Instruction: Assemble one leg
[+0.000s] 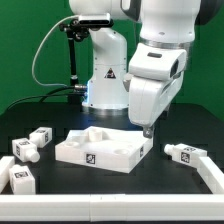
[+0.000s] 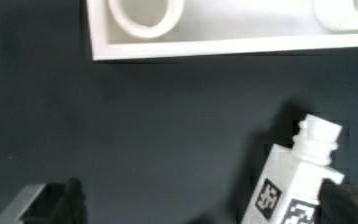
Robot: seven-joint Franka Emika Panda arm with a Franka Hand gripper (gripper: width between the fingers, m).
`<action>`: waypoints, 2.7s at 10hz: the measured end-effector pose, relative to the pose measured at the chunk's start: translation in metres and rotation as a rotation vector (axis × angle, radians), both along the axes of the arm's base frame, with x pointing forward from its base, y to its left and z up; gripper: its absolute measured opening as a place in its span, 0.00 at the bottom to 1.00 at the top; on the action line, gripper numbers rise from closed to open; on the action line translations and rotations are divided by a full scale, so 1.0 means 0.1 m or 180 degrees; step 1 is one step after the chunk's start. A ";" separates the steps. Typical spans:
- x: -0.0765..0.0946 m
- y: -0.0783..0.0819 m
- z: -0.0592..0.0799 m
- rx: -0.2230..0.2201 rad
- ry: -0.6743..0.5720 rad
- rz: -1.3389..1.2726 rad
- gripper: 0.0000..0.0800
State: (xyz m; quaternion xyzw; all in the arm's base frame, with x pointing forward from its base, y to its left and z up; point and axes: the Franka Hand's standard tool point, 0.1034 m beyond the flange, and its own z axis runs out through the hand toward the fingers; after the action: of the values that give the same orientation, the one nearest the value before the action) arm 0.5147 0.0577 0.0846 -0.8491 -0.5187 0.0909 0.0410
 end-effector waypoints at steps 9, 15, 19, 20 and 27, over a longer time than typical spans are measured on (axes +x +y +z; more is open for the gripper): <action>-0.29 0.28 -0.03 -0.0179 -0.0011 -0.0786 0.81; -0.46 0.81 -0.61 -0.0005 -0.0394 -0.1207 0.81; -0.48 0.86 -0.77 0.0009 -0.0353 -0.1204 0.81; -0.49 0.86 -0.77 0.0008 -0.0351 -0.1204 0.69; -1.23 1.10 -0.79 -0.0013 -0.0398 -0.2197 0.33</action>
Offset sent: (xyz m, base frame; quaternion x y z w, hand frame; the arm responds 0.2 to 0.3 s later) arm 0.0000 0.0000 0.0000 0.0000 0.0000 0.0000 1.0000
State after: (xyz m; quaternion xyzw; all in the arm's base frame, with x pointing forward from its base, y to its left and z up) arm 0.3918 0.1680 0.0056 -0.9785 -0.2023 0.0205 0.0359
